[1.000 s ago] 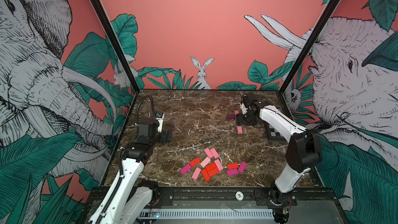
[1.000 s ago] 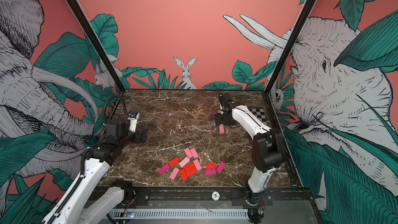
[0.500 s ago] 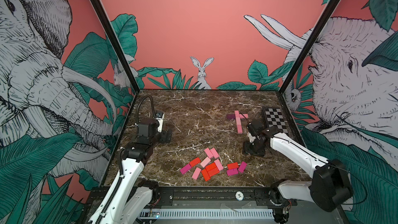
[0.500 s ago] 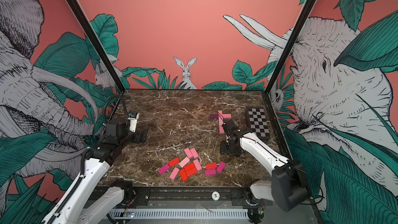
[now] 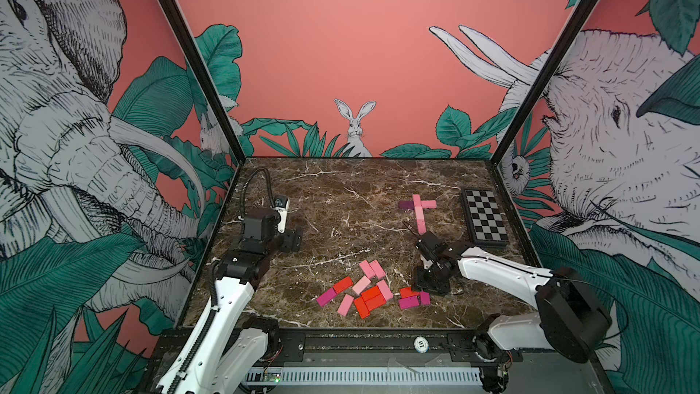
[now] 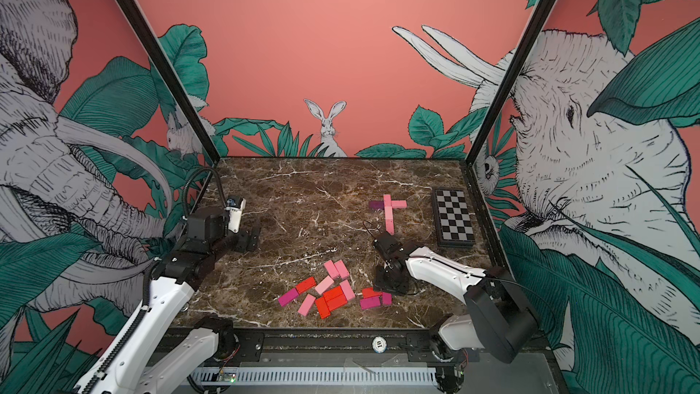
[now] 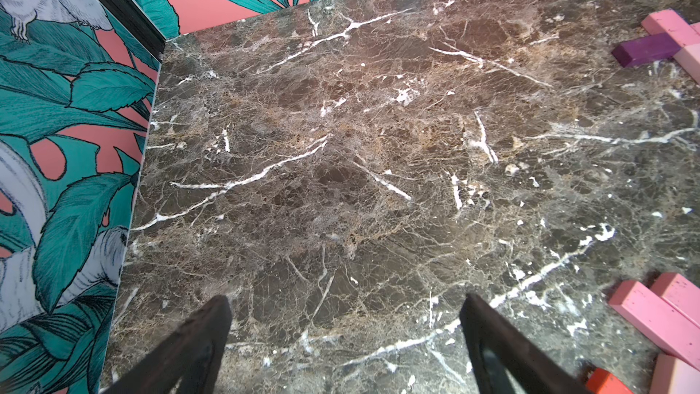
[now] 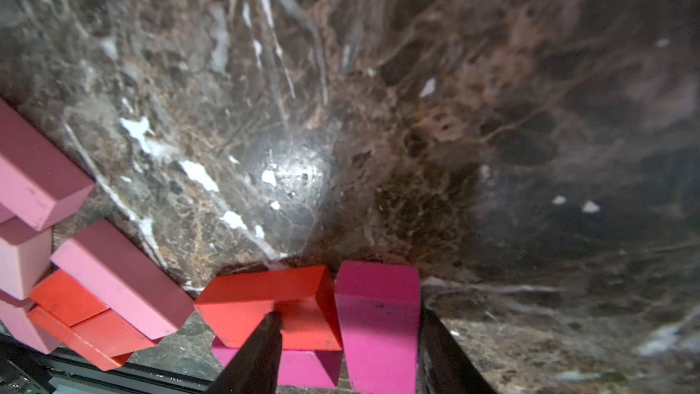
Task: Assemble the letter t with building blocks
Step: Pick up the building block from the center of the board.
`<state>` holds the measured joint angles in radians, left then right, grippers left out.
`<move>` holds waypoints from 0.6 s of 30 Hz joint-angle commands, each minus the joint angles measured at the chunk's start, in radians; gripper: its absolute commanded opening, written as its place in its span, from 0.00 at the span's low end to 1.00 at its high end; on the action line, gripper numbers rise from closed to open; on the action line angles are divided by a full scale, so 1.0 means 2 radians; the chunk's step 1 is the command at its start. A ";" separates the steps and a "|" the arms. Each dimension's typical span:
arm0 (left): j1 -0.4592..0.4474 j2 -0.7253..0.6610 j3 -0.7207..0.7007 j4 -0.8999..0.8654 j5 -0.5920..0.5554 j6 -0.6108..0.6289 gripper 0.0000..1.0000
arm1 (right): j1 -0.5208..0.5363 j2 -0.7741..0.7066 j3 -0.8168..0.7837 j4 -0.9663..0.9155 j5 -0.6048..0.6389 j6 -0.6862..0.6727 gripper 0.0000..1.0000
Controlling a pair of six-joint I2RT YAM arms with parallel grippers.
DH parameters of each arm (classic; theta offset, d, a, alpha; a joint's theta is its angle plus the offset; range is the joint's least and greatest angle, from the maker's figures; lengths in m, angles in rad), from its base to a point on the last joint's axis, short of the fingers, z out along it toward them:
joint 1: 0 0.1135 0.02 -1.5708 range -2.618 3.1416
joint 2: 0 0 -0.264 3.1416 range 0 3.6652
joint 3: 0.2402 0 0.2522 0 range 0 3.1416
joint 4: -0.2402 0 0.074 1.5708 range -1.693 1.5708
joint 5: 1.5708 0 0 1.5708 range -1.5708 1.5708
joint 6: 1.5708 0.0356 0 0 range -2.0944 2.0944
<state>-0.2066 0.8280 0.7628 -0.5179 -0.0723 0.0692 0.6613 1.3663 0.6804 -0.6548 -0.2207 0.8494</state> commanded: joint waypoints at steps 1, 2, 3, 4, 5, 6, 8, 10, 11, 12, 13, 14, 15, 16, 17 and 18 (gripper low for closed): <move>0.001 -0.006 0.005 -0.007 -0.005 -0.005 0.97 | 0.004 0.013 -0.022 0.011 0.024 0.016 0.54; 0.001 -0.006 0.005 -0.007 -0.005 -0.005 0.97 | 0.004 0.011 -0.023 0.010 0.027 0.014 0.53; 0.000 -0.005 0.005 -0.007 -0.005 -0.005 0.97 | 0.004 0.008 -0.025 0.007 0.029 0.011 0.53; 0.001 -0.004 0.005 -0.007 -0.005 -0.005 0.97 | 0.004 0.004 -0.028 0.004 0.031 0.009 0.53; 0.001 -0.003 0.005 -0.007 -0.005 -0.006 0.97 | 0.004 -0.002 -0.029 -0.001 0.034 0.005 0.52; 0.001 -0.003 0.006 -0.007 -0.005 -0.005 0.97 | 0.004 -0.008 -0.030 -0.005 0.036 -0.002 0.52; 0.000 -0.001 0.006 -0.007 -0.005 -0.005 0.97 | 0.004 -0.023 -0.034 -0.012 0.038 -0.014 0.51; 0.001 0.000 0.006 -0.007 -0.005 -0.005 0.97 | 0.005 -0.038 -0.034 -0.016 0.036 -0.026 0.51; 0.001 0.000 0.005 -0.007 -0.005 -0.005 0.97 | 0.005 -0.045 -0.035 -0.017 0.034 -0.033 0.51; 0.001 0.000 0.006 -0.008 -0.005 -0.005 0.97 | 0.004 -0.052 -0.034 -0.020 0.034 -0.039 0.51; 0.000 0.001 0.005 -0.008 -0.005 -0.005 0.97 | 0.004 -0.056 -0.033 -0.022 0.033 -0.045 0.52; 0.001 0.000 0.005 -0.008 -0.005 -0.005 0.97 | 0.004 -0.059 -0.030 -0.027 0.033 -0.055 0.52; 0.000 0.000 0.006 -0.008 -0.006 -0.005 0.97 | 0.004 -0.061 -0.027 -0.033 0.034 -0.062 0.54; 0.000 -0.001 0.005 -0.008 -0.007 -0.005 0.97 | 0.004 -0.061 -0.025 -0.038 0.035 -0.066 0.55; 0.001 -0.001 0.005 -0.008 -0.006 -0.005 0.97 | 0.004 -0.060 -0.024 -0.040 0.033 -0.072 0.55; 0.001 -0.001 0.005 -0.007 -0.007 -0.005 0.97 | 0.004 -0.057 -0.022 -0.041 0.032 -0.076 0.55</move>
<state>-0.2066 0.8307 0.7628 -0.5232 -0.0731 0.0677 0.6640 1.2541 0.6224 -0.6876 -0.1753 0.7494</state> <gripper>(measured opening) 0.967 0.551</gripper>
